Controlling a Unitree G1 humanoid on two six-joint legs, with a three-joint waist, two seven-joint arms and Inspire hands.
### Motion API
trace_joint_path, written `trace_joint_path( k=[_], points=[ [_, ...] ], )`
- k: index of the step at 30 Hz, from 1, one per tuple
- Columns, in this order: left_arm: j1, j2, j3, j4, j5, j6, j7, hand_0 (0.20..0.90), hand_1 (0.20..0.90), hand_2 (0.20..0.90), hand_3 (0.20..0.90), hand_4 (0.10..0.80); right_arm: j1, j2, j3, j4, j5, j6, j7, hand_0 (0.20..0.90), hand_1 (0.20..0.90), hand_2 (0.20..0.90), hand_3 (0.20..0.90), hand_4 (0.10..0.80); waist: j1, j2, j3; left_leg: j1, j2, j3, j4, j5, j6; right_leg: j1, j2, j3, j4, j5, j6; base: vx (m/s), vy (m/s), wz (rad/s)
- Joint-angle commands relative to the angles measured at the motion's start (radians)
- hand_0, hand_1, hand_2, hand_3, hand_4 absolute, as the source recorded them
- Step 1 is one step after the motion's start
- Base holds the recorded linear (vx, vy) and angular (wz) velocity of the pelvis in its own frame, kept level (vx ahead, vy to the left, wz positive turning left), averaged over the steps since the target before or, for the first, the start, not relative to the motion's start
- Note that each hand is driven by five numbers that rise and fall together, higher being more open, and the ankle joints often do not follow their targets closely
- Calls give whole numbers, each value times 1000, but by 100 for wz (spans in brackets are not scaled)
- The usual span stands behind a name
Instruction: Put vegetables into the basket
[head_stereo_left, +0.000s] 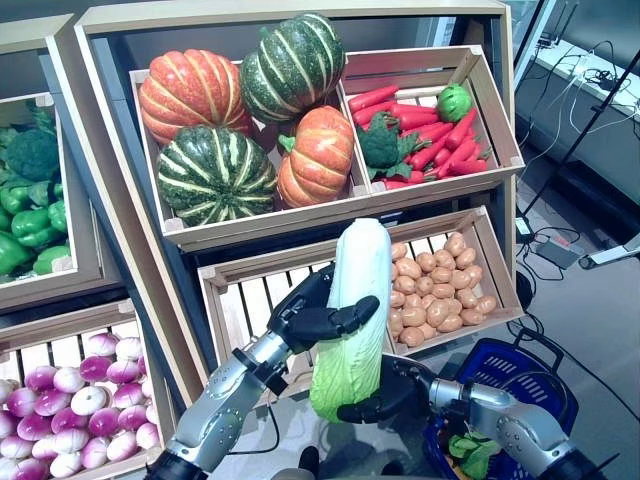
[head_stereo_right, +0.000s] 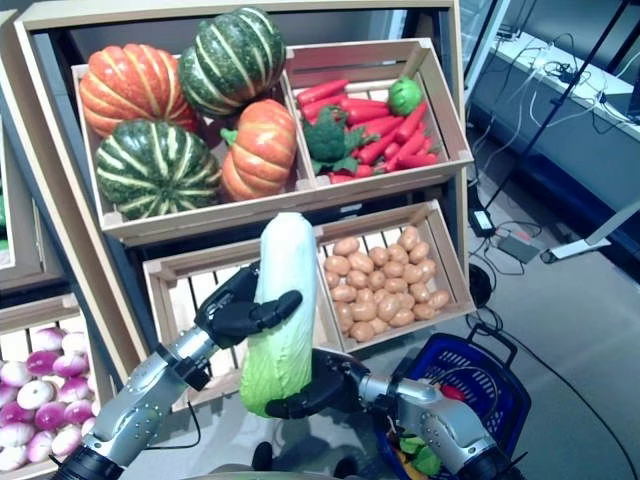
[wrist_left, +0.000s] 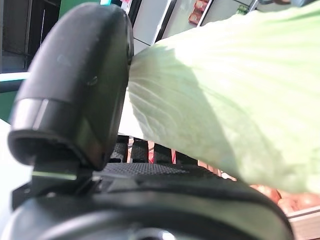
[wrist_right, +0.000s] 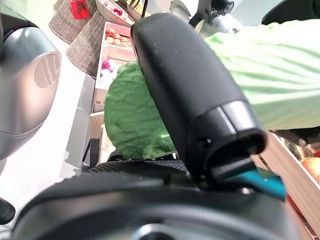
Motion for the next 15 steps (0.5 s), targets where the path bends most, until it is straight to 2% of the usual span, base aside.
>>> trace_joint_path(
  k=[1, 15],
  points=[
    [-136, -15, -31, -106, -66, -58, -73, 300, 300, 300, 300, 400, -49, 8, 34, -42, 21, -50, 74, 300, 300, 300, 300, 400, 0, -29, -60, 27, 8, 6, 3, -72, -28, 5, -87, 13, 8, 38, 66, 0, 0, 0],
    [-127, -14, -35, -98, -51, -45, -82, 300, 300, 300, 300, 400, -33, 19, 28, -37, 24, -70, 58, 300, 300, 300, 300, 400, -3, -26, -59, 28, 8, 3, 1, -74, -26, 2, -86, 20, 8, 37, 66, 0, 0, 0]
  ],
)
